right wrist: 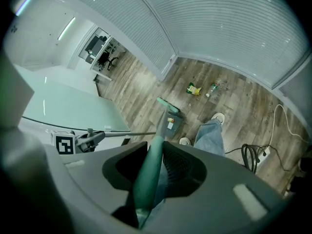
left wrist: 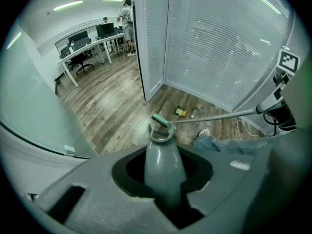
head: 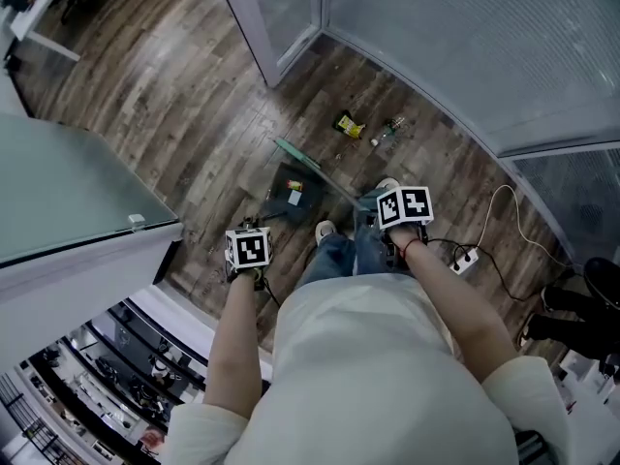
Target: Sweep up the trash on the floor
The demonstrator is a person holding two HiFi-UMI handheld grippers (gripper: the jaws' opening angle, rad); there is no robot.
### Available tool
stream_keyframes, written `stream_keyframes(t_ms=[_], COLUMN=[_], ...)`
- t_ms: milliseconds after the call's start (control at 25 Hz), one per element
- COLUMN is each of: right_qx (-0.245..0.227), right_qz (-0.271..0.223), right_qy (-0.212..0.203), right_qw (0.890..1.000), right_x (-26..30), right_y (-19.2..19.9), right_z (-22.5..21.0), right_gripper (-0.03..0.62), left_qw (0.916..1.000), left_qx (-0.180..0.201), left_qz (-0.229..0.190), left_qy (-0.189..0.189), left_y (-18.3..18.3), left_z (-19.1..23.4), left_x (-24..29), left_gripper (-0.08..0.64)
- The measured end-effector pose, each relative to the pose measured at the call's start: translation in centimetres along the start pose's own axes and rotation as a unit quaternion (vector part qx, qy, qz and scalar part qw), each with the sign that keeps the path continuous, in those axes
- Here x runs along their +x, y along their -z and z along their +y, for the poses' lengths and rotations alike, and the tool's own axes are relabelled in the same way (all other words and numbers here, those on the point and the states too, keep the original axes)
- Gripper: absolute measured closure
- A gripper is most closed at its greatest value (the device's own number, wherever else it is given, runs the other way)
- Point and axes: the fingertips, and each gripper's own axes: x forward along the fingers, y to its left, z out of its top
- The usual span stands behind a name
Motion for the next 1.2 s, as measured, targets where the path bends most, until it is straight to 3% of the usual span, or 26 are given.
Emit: stream_keyframes(t_ms=[560, 1200], right_qx=[0.081, 0.101], right_qz=[-0.058, -0.072], right_qy=[0.017, 0.043], right_qw=[0.995, 0.991], right_x=[-3.5, -4.6], right_y=[0.4, -2.3], right_z=[-5.4, -9.8], right_gripper=[0.482, 0.483], left_qw=[0.9962, 0.9936], left_qx=[0.079, 0.105], left_qz=[-0.007, 0.006], left_qy=[0.038, 0.043], left_y=[-3.2, -5.5], left_z=[-5.3, -7.9], left_x=[1.3, 3.1], left_gripper=[0.468, 0.468])
